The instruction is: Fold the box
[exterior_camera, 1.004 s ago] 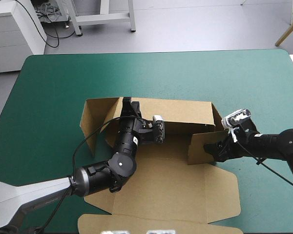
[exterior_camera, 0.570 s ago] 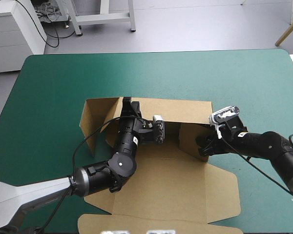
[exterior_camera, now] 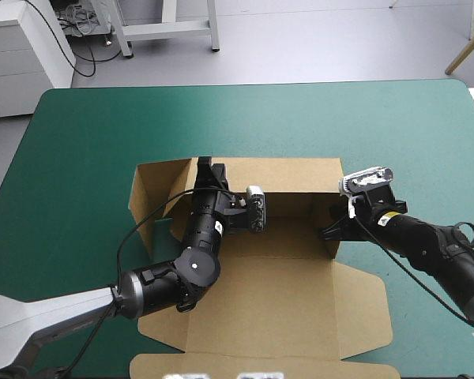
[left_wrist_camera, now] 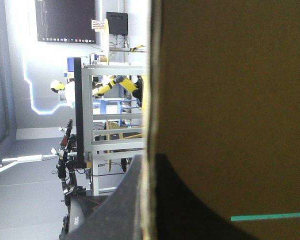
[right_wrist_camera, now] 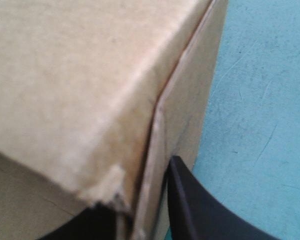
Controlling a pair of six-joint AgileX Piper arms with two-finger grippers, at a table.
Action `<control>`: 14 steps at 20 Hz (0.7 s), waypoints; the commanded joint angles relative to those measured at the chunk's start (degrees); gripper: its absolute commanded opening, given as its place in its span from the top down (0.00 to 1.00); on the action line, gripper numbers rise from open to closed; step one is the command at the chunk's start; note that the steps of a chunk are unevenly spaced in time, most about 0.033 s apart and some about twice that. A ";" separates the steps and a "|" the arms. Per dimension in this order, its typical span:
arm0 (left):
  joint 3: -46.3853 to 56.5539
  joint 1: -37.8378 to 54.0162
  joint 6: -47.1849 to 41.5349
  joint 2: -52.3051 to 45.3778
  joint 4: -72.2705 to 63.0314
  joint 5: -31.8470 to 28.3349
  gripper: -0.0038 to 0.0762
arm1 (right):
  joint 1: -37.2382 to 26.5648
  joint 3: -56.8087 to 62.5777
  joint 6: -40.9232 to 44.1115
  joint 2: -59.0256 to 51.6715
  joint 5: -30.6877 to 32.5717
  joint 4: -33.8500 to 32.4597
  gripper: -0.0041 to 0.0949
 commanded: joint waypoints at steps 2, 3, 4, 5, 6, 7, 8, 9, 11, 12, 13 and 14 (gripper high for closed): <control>-1.19 -0.36 -1.19 -2.27 1.98 0.86 0.96 | 3.57 -1.69 11.04 -1.49 -7.24 -8.00 0.96; -1.19 -0.36 -1.19 -2.27 1.98 0.86 0.96 | 3.97 -1.69 12.41 -1.49 -7.34 -10.18 0.96; -1.19 -0.36 -1.19 -2.27 1.98 0.86 0.96 | 4.34 -1.69 16.53 -1.49 -7.34 -14.07 0.96; -1.19 -0.36 -1.19 -2.27 1.98 0.86 0.96 | 4.29 -1.69 17.96 -1.49 -7.45 -15.06 0.96; -1.19 -0.36 -1.19 -2.27 1.98 0.86 0.96 | 4.29 -1.69 18.46 -1.49 -7.97 -15.55 0.96; -1.19 -0.36 -1.19 -2.27 1.98 0.86 0.96 | 4.29 -1.69 18.36 -1.49 -8.40 -15.41 0.96; -1.19 -0.36 -1.19 -2.27 1.98 0.86 0.96 | 4.29 -1.69 18.36 -1.49 -8.50 -15.41 0.96; -1.19 -0.36 -1.19 -2.27 1.98 0.86 0.96 | 4.29 -1.69 18.36 -1.49 -8.80 -15.41 0.96; -1.19 -0.36 -1.19 -2.27 1.98 0.86 0.96 | 4.29 -1.69 18.36 -1.49 -10.00 -15.32 0.97; -1.19 -0.36 -1.19 -2.27 1.98 0.86 0.96 | 4.29 -1.69 18.36 -1.49 -10.25 -15.00 0.98; -1.19 -0.36 -1.19 -2.27 1.98 0.86 0.96 | 4.29 -1.69 18.36 -1.49 -10.25 -14.76 0.98; -1.19 -0.36 -1.19 -2.27 1.98 0.86 0.96 | 4.29 -1.69 18.01 -1.49 -10.12 -15.15 0.98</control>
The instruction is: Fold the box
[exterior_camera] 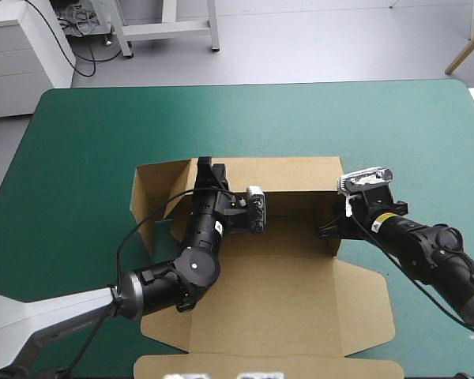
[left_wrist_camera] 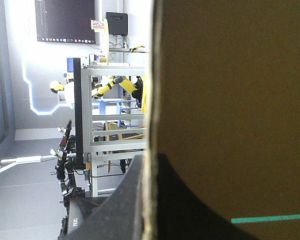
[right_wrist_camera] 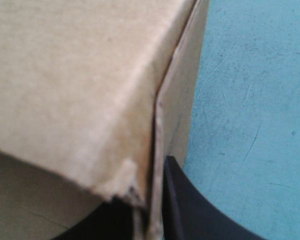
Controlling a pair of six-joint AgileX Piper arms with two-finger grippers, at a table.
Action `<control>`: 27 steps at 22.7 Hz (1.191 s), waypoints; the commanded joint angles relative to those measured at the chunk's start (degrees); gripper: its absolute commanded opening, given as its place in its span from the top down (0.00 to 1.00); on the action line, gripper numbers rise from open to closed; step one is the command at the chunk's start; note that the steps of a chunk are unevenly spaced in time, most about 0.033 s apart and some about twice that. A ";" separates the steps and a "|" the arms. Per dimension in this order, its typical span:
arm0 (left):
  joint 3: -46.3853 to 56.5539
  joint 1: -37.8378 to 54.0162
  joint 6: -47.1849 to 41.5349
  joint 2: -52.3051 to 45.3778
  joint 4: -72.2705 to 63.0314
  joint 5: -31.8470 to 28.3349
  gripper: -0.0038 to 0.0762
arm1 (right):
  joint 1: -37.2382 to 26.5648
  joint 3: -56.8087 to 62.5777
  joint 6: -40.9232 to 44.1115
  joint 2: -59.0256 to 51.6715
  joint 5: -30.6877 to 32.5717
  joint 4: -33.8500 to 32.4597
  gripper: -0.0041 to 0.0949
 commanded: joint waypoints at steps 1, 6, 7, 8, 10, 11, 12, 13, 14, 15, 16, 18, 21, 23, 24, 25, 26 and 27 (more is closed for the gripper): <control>-1.19 -0.36 -1.19 -2.22 2.11 1.33 0.96 | 0.27 -2.04 -2.75 -1.49 -5.54 0.08 0.98; -1.19 -0.36 -2.08 -2.22 2.11 1.33 0.96 | 0.27 -2.58 -3.02 -1.49 -4.39 -0.67 0.98; -1.19 -0.36 -2.08 -2.22 2.11 1.33 0.96 | 0.27 -2.98 -3.02 -1.39 -3.40 -0.95 0.98; -1.19 -0.36 -2.08 -2.22 2.11 1.33 0.96 | 0.27 -3.34 -3.02 -1.25 -2.18 -1.35 0.98; -1.19 -0.36 -2.08 -2.22 2.11 1.33 0.90 | 0.27 -5.47 -3.02 -0.12 2.56 -3.63 0.98; -1.19 -0.24 -2.08 -2.22 2.11 1.33 0.80 | 0.27 -7.14 -3.02 1.07 5.03 -4.63 0.98; -1.19 -0.24 -2.08 -2.22 2.11 1.44 0.75 | 0.27 -7.87 -3.02 1.65 5.43 -5.02 0.98; -1.19 -0.24 -2.08 -2.22 2.24 1.44 0.61 | 0.27 -8.92 -3.02 2.66 5.79 -5.02 0.98; -1.19 -0.24 -2.08 -2.22 2.39 1.44 0.54 | 0.27 -9.20 -3.02 2.98 5.93 -5.02 0.98; -1.19 -0.24 -2.08 -2.22 2.79 1.44 0.49 | 0.27 -9.34 -3.02 3.16 5.93 -5.02 0.98; -1.19 -0.24 -2.08 -2.22 3.64 1.44 0.45 | 0.27 -9.34 -3.02 3.59 5.93 -5.02 0.98; -1.19 -0.24 -2.08 -2.22 5.26 1.44 0.40 | 0.27 -9.34 -3.02 3.88 6.63 -5.37 0.98; -1.19 -0.24 -2.20 -2.22 7.82 1.44 0.40 | 0.27 -9.34 -3.02 4.23 7.82 -6.37 0.98; -1.19 -0.24 -2.49 -2.22 7.53 1.55 0.40 | 0.27 -9.34 -2.62 4.23 7.82 -6.45 0.98; -1.19 -0.24 -2.49 -2.22 7.82 1.55 0.40 | 0.27 -9.34 -2.33 4.23 7.82 -6.45 0.98; -1.19 -0.24 -2.49 -2.22 7.81 1.55 0.40 | 0.27 -9.34 -1.81 4.23 7.94 -6.45 0.98; -1.19 -0.35 -2.49 -2.22 7.81 1.67 0.40 | 0.27 -9.34 -1.22 4.23 8.09 -6.45 0.98; -1.19 -0.58 -2.49 -2.22 7.81 1.67 0.40 | 0.27 -9.34 -1.09 4.23 8.09 -6.45 0.98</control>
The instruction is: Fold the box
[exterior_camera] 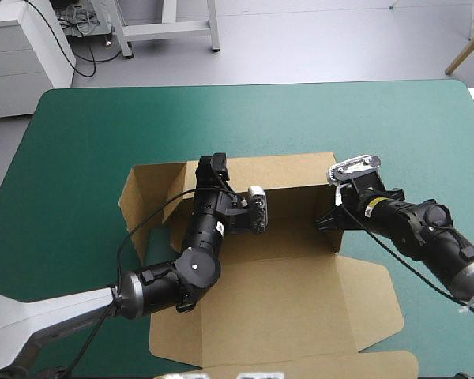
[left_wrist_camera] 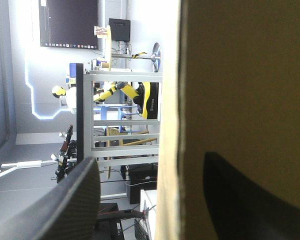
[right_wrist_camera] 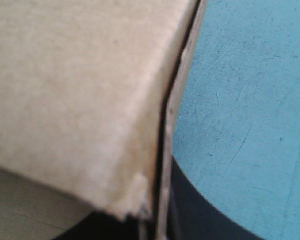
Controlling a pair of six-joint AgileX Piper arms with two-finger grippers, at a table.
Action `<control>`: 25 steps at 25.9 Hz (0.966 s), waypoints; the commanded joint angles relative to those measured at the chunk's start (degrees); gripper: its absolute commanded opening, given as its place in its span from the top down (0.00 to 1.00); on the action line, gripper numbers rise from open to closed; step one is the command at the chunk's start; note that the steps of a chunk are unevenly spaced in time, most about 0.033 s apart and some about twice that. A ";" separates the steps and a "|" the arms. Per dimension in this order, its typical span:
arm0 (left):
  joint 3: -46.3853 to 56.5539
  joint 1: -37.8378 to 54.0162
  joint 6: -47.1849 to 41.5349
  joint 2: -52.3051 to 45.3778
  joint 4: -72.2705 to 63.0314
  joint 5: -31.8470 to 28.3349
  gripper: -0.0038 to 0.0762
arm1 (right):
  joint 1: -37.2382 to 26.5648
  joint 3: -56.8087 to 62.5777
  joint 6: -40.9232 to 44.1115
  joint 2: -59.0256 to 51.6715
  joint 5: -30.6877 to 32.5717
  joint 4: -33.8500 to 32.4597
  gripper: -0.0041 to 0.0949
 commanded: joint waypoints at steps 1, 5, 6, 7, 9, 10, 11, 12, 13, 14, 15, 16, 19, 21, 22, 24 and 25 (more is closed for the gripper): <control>-1.19 -1.17 -0.90 -2.22 6.37 3.09 0.40 | 0.27 -1.84 -0.57 -1.08 -0.58 -1.19 0.98; -1.19 -3.61 -0.90 -2.22 6.37 6.03 0.40 | 0.27 -1.84 -0.57 -1.08 -0.45 -1.57 0.98; -1.19 -3.98 -0.90 -2.22 6.37 6.31 0.40 | 0.27 -1.84 0.11 -1.08 -0.45 -2.25 0.98; -1.19 -4.21 -0.90 -2.22 6.37 6.82 0.40 | 0.27 -1.84 0.66 -1.08 -0.34 -2.59 0.98; -1.19 -4.44 -0.90 -2.22 6.37 8.17 0.41 | 0.27 -1.84 1.56 -1.08 -0.20 -3.28 0.98; -1.19 -4.89 -0.90 -2.22 6.37 9.22 0.41 | 0.27 -1.84 1.69 -1.08 -0.20 -3.41 0.98; -1.19 -5.11 -0.90 -2.22 6.37 9.99 0.41 | 0.27 -1.84 2.14 -1.08 -0.05 -3.55 0.98; -1.19 -5.43 -0.90 -2.22 6.37 10.59 0.40 | 0.27 -1.84 2.66 -1.08 -0.05 -3.81 0.98; -1.19 -5.69 -0.90 -2.22 6.37 11.01 0.41 | 0.27 -1.84 2.67 -1.08 0.20 -3.81 0.98; -1.19 -6.00 -0.90 -2.22 6.37 11.32 0.41 | 0.27 -1.84 2.67 -1.08 0.22 -3.81 0.98; -1.19 -6.31 -0.90 -2.22 6.37 11.38 0.41 | 0.27 -1.84 2.95 -1.08 0.42 -3.81 0.98; -1.19 -6.65 -0.90 -2.22 6.37 11.38 0.41 | 0.27 -1.84 2.93 -1.08 0.43 -3.81 0.98; -1.19 -7.90 -0.90 -2.22 6.37 11.97 0.41 | 0.27 -1.84 3.94 -1.08 0.54 -3.81 0.98; -1.19 -8.65 -0.90 -2.22 6.37 12.41 0.41 | 0.27 -1.84 5.35 -1.08 0.66 -3.81 0.98; -1.19 -8.96 -0.90 -2.22 6.37 12.70 0.41 | 0.27 -1.84 5.35 -1.08 0.66 -3.96 0.98; -1.19 -9.67 -0.90 -2.22 6.37 12.79 0.41 | 0.27 -2.07 5.35 -1.08 0.80 -3.96 0.98; -1.19 -9.81 -0.90 -2.22 6.37 12.94 0.41 | 0.27 -2.30 6.09 -1.08 1.06 -3.96 0.98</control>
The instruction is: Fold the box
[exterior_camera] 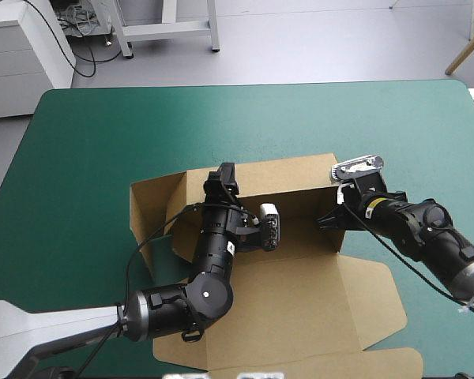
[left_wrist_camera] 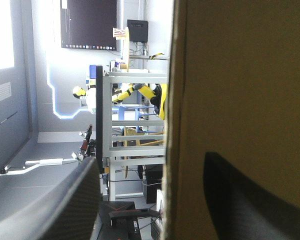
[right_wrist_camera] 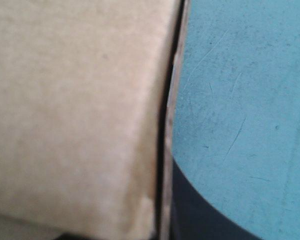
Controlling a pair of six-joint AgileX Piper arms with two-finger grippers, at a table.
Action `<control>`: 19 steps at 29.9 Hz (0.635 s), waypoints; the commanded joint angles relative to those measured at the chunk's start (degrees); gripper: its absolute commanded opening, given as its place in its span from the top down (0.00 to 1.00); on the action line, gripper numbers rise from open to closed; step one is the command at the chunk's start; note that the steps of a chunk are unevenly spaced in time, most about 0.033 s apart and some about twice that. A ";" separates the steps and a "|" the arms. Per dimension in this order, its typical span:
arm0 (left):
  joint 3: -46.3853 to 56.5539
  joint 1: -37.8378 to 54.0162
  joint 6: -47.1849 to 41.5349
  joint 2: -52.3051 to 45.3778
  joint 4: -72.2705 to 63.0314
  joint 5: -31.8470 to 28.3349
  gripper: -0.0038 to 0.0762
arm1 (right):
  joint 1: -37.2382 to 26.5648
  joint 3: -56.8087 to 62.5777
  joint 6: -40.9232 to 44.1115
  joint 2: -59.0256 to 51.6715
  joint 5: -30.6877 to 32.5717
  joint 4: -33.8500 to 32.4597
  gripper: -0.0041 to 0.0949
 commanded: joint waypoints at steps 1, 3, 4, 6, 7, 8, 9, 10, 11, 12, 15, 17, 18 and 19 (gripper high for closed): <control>-1.19 -1.13 -0.84 -2.22 7.04 3.17 0.41 | 0.16 -2.45 1.23 -1.08 0.18 -1.03 0.98; -1.31 -1.51 -0.84 -2.22 7.04 3.72 0.41 | 0.16 -3.24 2.08 -1.08 1.01 -1.03 0.98; -1.31 -1.64 -0.84 -2.22 7.04 4.13 0.41 | 0.16 -3.69 2.37 -1.08 1.35 -1.03 0.98; -1.43 -2.39 -0.84 -2.22 7.14 5.32 0.41 | 0.16 -4.44 3.02 -0.96 2.35 -1.09 0.98; -1.52 -2.78 -0.84 -2.22 7.14 5.94 0.41 | 0.16 -4.82 3.26 -0.81 2.95 -1.20 0.98; -1.89 -3.28 -0.84 -2.22 7.14 6.49 0.41 | 0.16 -5.13 3.45 -0.50 3.54 -1.31 0.98; -2.29 -3.72 -0.84 -2.22 7.14 6.83 0.41 | 0.16 -5.73 3.71 0.04 4.46 -1.54 0.98; -2.82 -4.20 -0.84 -2.22 7.14 7.21 0.41 | 0.16 -6.34 3.81 0.77 5.14 -1.54 0.98; -3.36 -4.68 -0.84 -2.22 7.14 7.59 0.41 | 0.16 -6.92 3.81 1.52 5.84 -1.54 0.98; -4.24 -5.51 -0.71 -2.22 7.14 8.32 0.41 | 0.16 -7.48 3.81 2.39 6.34 -1.54 0.98; -6.60 -6.95 -0.45 -2.22 7.14 9.53 0.44 | 0.16 -9.16 4.19 4.80 6.83 -1.54 0.98; -8.50 -7.90 1.01 -2.22 7.14 10.39 0.46 | 0.16 -10.50 4.63 6.59 7.24 -1.54 0.98; -9.43 -8.29 1.55 -2.22 7.14 10.52 0.46 | 0.16 -11.11 4.72 7.33 7.30 -1.54 0.98; -10.29 -8.56 1.89 -2.22 7.14 10.87 0.47 | 0.16 -11.89 4.86 8.22 7.60 -1.54 0.98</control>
